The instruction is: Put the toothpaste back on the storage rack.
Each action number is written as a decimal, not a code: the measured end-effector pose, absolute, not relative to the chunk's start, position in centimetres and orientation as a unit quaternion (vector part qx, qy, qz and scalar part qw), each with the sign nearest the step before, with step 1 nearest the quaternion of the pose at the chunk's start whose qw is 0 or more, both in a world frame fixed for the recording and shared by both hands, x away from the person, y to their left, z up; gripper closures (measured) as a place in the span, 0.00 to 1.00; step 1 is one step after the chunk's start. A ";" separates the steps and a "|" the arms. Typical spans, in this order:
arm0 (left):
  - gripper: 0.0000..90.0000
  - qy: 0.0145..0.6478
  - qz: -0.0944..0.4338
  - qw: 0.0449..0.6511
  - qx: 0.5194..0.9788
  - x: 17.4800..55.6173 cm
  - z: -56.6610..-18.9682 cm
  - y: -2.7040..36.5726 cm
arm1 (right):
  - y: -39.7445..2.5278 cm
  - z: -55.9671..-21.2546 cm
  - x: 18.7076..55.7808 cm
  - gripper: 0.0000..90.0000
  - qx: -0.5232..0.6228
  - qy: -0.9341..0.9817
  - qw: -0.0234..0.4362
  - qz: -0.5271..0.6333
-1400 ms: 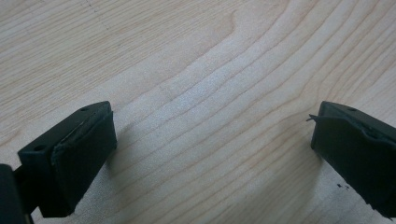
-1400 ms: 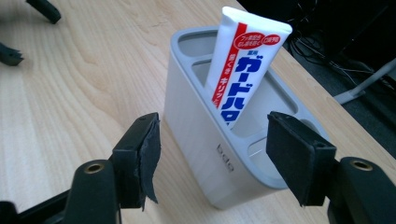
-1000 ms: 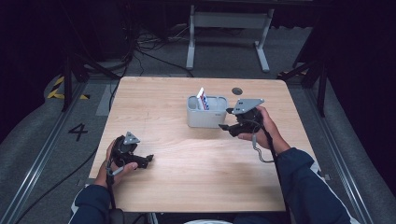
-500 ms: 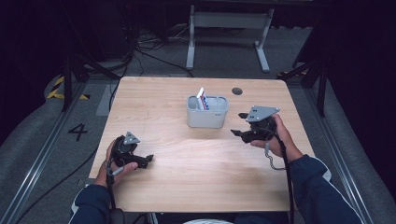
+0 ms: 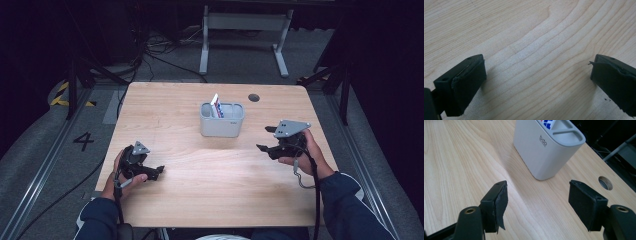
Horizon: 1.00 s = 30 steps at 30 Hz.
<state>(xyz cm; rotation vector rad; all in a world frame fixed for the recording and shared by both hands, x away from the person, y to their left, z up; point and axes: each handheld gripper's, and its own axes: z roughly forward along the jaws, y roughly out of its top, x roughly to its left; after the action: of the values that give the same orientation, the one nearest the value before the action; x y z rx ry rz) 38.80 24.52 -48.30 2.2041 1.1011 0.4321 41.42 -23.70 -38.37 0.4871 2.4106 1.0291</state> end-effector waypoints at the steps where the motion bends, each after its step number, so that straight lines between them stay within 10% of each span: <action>1: 0.01 0.418 0.165 0.314 0.836 38.8 -48.3 24.5 | -23.8 -38.5 41.3 0.36 0.178 0.879 0.236 0.373; 30: 0.01 0.419 0.166 0.315 0.835 38.8 -48.3 24.5 | -29.3 -44.8 39.4 0.36 0.248 0.888 0.210 0.326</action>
<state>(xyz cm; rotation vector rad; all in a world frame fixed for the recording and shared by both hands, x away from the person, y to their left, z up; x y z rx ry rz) 38.75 24.51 -48.31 2.2016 1.1047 0.4368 39.41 -29.29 -44.82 0.6893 2.4673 0.9075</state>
